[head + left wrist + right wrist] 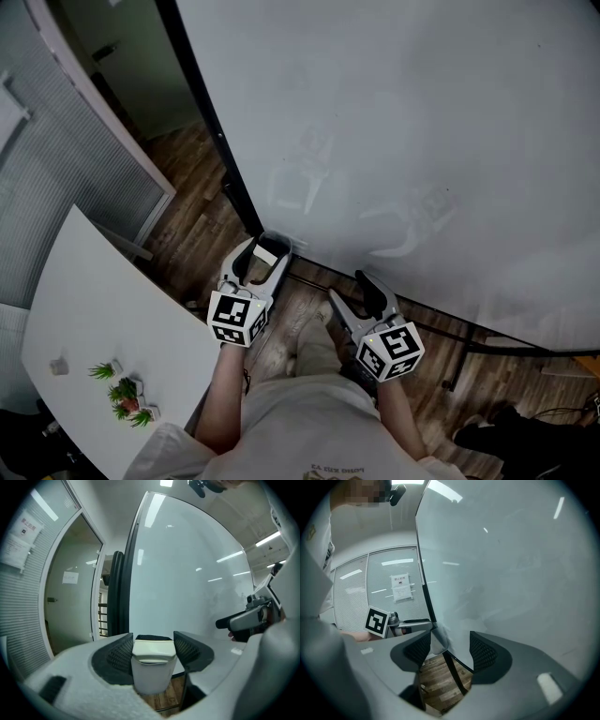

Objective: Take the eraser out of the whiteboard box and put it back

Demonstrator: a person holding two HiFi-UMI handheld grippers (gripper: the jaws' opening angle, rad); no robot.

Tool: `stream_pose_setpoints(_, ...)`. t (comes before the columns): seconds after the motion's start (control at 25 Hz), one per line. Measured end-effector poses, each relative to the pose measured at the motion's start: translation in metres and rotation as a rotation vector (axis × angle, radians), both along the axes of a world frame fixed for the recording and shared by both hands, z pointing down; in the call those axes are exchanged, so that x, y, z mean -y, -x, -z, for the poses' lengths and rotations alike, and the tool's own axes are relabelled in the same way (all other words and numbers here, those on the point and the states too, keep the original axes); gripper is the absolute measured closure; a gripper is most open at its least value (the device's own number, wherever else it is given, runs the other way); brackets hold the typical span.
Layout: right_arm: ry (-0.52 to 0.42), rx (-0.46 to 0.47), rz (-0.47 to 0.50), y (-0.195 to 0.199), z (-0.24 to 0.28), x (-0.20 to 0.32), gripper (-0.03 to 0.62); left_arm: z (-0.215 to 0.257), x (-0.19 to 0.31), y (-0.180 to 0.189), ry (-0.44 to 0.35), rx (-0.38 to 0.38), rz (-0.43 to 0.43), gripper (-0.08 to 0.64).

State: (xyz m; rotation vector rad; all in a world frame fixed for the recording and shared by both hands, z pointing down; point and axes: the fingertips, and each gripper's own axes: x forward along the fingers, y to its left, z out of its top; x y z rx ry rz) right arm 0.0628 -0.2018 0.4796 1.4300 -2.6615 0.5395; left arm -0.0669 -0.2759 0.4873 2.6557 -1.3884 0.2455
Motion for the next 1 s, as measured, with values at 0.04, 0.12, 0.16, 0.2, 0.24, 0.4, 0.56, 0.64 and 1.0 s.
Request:
stream_pose_setpoints(0.04, -0.002, 0.0, 0.001, 0.0, 0.0, -0.001, 0.328, 0.0, -0.001, 0.001, 0.001, -0.005, 0.002, 0.293)
stream_pose_setpoints(0.12, -0.008, 0.0, 0.003, 0.0, 0.001, -0.004, 0.328, 0.003, -0.003, 0.003, 0.005, -0.034, 0.011, 0.293)
stream_pose_setpoints(0.16, -0.011, 0.001, 0.003, 0.0, 0.002, -0.005, 0.328, 0.005, -0.004, 0.004, 0.006, -0.05, 0.016, 0.293)
stream_pose_setpoints(0.2, -0.015, 0.002, 0.003, 0.0, 0.004, -0.005, 0.328, 0.007, -0.004, 0.005, 0.005, -0.06, 0.02, 0.293)
stream_pose_setpoints(0.24, -0.018, 0.003, 0.002, 0.0, 0.006, -0.006, 0.328, 0.009, -0.005, 0.006, 0.002, -0.062, 0.023, 0.293)
stream_pose_setpoints(0.4, -0.033, 0.0, 0.006, 0.0, 0.012, -0.01, 0.328, 0.019, -0.013, 0.01, -0.019, -0.061, 0.032, 0.295)
stream_pose_setpoints(0.56, -0.055, -0.004, 0.007, 0.001, 0.019, -0.016, 0.328, 0.031, -0.024, 0.015, -0.043, -0.075, 0.037, 0.295)
stream_pose_setpoints(0.64, -0.067, 0.0, 0.009, 0.002, 0.024, -0.019, 0.328, 0.038, -0.03, 0.018, -0.057, -0.081, 0.041, 0.296)
stream_pose_setpoints(1.0, -0.135, 0.043, 0.036, 0.017, 0.054, -0.037, 0.351, 0.056, -0.059, 0.018, -0.094, -0.113, 0.027, 0.32)
